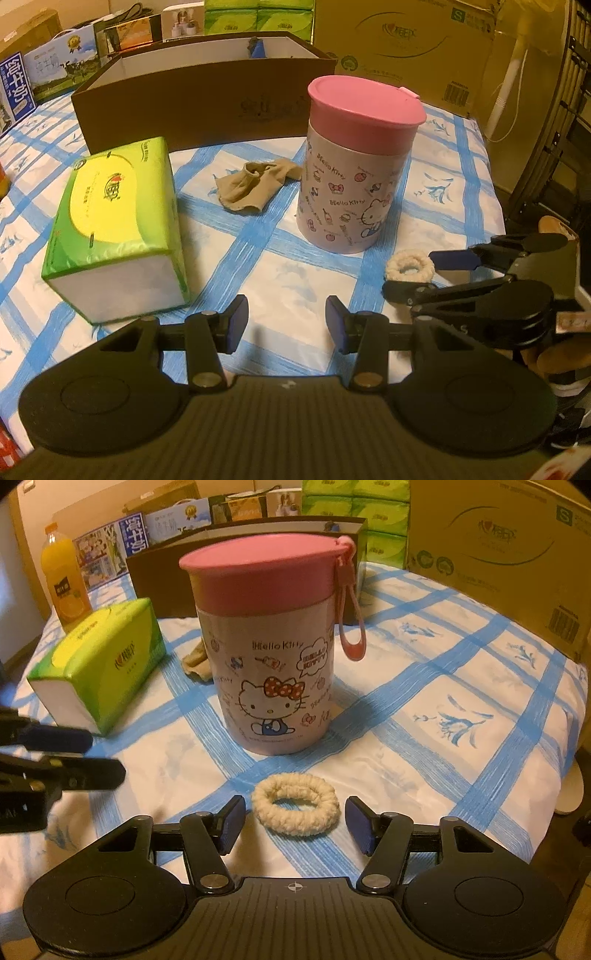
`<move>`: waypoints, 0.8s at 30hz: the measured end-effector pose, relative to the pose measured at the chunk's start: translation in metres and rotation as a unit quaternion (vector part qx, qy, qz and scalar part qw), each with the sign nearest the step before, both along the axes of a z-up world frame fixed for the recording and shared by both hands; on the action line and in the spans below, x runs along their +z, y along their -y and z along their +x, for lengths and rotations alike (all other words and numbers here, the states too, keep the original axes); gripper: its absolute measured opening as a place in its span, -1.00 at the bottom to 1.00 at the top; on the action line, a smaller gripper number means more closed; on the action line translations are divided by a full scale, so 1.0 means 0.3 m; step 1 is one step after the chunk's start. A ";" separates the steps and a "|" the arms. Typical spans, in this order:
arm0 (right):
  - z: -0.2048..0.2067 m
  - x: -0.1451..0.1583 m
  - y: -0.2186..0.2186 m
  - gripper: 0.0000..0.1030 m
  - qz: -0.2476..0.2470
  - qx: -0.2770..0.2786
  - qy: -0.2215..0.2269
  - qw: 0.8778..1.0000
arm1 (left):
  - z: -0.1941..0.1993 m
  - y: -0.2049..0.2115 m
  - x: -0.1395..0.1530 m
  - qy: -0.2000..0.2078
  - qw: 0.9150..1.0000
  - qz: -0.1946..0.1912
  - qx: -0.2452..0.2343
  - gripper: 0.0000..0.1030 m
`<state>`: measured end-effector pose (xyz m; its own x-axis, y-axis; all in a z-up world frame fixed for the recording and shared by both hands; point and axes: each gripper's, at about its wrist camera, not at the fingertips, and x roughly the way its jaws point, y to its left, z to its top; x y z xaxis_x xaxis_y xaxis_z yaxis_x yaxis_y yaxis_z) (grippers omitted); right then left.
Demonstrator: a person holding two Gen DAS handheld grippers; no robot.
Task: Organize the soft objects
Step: 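Grasp the cream fuzzy hair tie beside the pink cup with the right tool, then grasp the beige sock with the left tool while the right tool holds the hair tie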
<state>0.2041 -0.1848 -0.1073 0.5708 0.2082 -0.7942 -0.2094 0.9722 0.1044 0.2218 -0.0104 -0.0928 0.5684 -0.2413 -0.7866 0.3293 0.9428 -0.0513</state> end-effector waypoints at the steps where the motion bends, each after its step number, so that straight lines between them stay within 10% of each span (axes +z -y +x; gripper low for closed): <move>1: 0.000 -0.005 -0.002 0.03 -0.004 0.001 0.002 1.000 | 0.004 0.001 -0.001 0.002 1.000 0.002 -0.001 -0.19; 9: 0.007 -0.009 0.015 -0.57 -0.023 0.004 0.018 1.000 | 0.048 0.005 -0.008 0.011 1.000 0.006 -0.004 -0.19; 24: 0.105 0.059 0.187 -0.60 0.020 -0.082 0.032 0.996 | 0.182 0.027 -0.042 0.037 0.999 0.026 0.020 -0.36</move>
<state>0.2355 -0.2409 -0.0895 0.6489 0.1388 -0.7481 -0.0556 0.9892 0.1354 0.2765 -0.0184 -0.1055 0.6343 -0.1769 -0.7526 0.2927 0.9559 0.0220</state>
